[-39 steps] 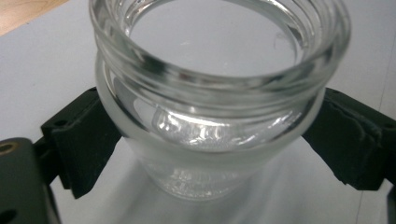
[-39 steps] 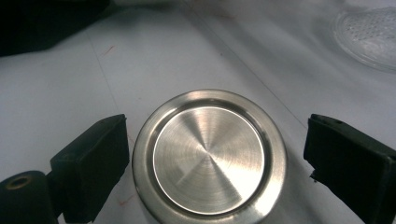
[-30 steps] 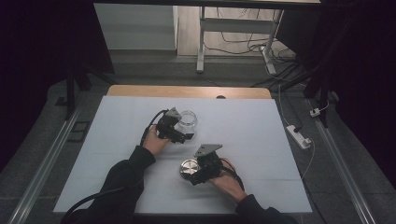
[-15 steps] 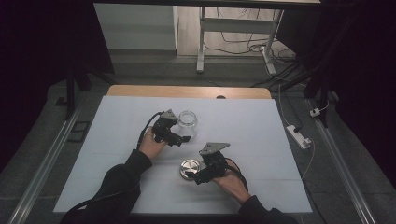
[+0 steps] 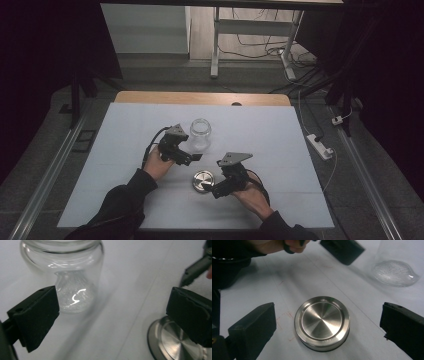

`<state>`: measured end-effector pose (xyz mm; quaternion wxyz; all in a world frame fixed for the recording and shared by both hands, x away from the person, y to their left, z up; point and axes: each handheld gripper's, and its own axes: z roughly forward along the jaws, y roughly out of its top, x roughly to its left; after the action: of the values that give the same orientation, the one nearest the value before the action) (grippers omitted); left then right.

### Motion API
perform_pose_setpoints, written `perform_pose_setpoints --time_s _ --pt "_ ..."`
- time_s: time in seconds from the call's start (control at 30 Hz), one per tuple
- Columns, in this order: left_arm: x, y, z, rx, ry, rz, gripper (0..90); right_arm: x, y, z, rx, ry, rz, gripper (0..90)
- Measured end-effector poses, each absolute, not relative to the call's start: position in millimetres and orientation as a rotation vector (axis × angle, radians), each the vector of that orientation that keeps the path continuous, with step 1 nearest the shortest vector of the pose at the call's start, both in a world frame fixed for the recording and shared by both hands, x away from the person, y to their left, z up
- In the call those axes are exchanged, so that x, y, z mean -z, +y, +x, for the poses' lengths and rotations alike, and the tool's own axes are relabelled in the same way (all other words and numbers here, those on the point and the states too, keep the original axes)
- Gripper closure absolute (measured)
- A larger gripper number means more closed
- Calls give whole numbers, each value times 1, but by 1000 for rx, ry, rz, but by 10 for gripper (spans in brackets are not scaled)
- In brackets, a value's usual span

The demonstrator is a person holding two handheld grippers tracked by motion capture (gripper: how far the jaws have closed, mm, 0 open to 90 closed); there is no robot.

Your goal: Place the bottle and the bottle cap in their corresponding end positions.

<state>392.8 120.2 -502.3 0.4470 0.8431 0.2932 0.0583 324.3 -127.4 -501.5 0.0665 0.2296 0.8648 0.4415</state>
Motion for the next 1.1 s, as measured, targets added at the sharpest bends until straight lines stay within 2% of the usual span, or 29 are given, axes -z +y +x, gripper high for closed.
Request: perform_pose_setpoints --time_s 1.1 --pt "492 154 315 -94 671 2069 0 487 -152 317 -1313 2570 715 2"
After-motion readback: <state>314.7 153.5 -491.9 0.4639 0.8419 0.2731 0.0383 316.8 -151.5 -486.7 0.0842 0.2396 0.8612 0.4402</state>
